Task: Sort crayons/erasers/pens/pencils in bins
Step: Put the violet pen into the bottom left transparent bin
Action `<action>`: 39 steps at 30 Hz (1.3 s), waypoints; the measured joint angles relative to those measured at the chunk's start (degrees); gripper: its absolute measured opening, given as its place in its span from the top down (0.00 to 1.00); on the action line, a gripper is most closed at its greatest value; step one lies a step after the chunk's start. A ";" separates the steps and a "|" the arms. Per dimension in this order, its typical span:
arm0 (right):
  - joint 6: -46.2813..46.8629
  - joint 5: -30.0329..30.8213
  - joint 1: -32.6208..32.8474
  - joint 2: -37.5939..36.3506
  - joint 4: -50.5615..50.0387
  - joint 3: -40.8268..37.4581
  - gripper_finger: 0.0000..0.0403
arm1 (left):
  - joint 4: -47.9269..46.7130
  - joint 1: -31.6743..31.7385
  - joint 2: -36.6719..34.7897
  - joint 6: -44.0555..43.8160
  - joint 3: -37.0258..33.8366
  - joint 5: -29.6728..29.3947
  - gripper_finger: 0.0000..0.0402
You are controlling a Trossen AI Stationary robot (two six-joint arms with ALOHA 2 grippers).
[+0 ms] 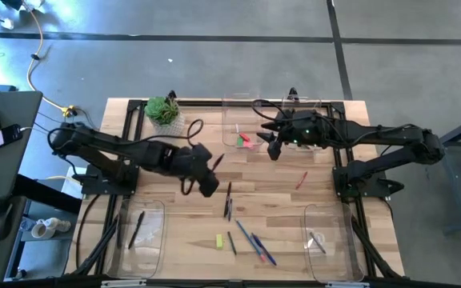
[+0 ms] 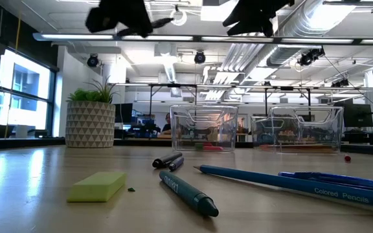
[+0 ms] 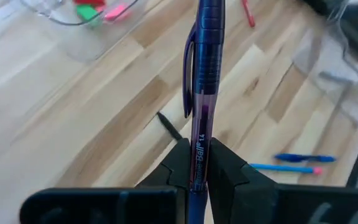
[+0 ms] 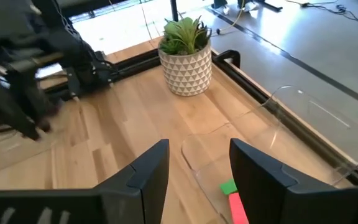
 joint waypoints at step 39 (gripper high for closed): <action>-2.44 0.47 -1.86 0.00 -0.76 0.00 0.60 | -31.33 -42.51 8.70 -78.02 0.00 14.63 0.96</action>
